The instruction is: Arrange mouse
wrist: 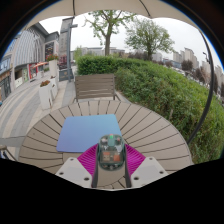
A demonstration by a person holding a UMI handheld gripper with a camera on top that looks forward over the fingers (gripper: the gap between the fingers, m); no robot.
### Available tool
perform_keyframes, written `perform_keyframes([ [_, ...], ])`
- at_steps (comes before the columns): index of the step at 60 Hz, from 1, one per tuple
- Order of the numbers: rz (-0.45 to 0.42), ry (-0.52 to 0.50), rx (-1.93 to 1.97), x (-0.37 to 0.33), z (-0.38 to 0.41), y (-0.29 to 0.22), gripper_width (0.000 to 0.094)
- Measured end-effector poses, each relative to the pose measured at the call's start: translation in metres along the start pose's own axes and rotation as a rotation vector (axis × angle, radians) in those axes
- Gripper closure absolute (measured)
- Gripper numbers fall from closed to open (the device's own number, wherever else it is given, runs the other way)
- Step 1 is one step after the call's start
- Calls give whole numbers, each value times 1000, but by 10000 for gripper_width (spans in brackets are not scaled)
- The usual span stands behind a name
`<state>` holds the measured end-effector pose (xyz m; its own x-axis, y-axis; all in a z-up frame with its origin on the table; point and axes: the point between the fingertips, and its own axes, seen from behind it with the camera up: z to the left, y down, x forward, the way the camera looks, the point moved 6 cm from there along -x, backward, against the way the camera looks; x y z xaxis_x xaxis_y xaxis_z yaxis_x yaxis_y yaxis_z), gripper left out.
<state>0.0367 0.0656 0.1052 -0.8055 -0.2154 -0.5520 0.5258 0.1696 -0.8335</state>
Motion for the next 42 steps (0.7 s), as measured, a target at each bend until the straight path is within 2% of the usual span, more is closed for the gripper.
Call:
perform_keyframes([
  [7, -51, -53, 37, 38, 32, -65, 556],
  [12, -42, -53, 36, 78, 52, -83, 555],
  [18, 8, -58, 58, 126, 74, -71, 548],
  [26, 84, -29, 31, 167, 85, -32, 520],
  [28, 104, -30, 22, 172, 86, -23, 492],
  [31, 67, -31, 4, 173, 87, -27, 454],
  [32, 67, -27, -4, 172, 87, -26, 415],
  [34, 82, -13, -11, 168, 84, -26, 269],
  [36, 90, -6, -4, 161, 82, -29, 75],
  [39, 84, -2, 20, 146, 77, -37, 115],
  [42, 102, -9, 41, 120, 73, -44, 87],
])
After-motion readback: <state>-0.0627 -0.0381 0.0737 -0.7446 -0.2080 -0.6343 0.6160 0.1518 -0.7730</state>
